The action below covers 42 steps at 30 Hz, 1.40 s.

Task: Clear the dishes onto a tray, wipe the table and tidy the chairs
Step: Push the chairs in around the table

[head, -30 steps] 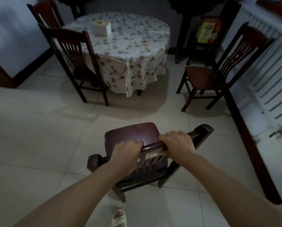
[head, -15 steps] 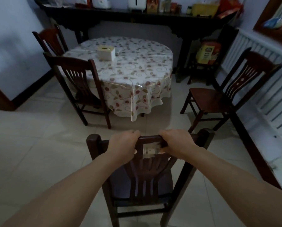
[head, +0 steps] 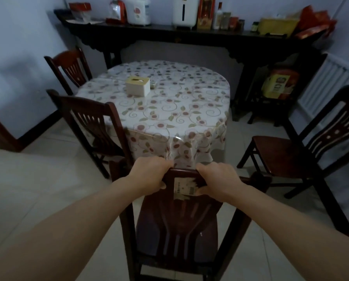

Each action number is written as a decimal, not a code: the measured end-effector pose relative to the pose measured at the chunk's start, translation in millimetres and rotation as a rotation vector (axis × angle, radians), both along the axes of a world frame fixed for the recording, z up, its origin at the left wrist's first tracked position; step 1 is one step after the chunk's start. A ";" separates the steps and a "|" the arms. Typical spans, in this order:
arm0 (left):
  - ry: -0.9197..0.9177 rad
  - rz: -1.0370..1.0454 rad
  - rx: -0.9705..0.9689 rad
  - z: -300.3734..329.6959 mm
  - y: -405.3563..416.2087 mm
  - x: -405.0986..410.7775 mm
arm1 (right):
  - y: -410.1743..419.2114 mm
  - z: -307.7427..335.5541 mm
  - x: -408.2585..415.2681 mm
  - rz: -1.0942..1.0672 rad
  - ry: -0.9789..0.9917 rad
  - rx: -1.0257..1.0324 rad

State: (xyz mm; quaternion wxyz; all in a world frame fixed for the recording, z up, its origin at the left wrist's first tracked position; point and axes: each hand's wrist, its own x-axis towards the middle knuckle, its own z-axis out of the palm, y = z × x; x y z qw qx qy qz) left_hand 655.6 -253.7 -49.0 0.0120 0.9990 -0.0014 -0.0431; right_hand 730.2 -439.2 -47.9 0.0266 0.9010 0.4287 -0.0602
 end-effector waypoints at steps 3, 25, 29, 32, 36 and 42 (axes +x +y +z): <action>0.008 0.001 0.052 -3.0 20.4 43.8 | 21.8 0.0 43.8 -0.003 -0.020 -0.011; -0.046 -0.025 0.072 -73.5 196.6 285.5 | 203.5 -76.9 264.1 -0.134 -0.100 0.022; -0.036 0.010 0.087 -77.9 205.3 284.7 | 215.1 -91.0 265.2 -0.109 -0.090 0.062; -0.033 0.022 0.113 -78.1 203.9 282.8 | 215.5 -96.3 265.5 -0.101 -0.096 0.073; -0.011 0.020 0.145 -78.5 195.9 272.7 | 211.1 -98.9 258.3 -0.091 -0.079 0.068; 0.005 0.066 0.134 -87.3 180.9 258.9 | 199.0 -104.5 243.1 -0.094 -0.079 0.085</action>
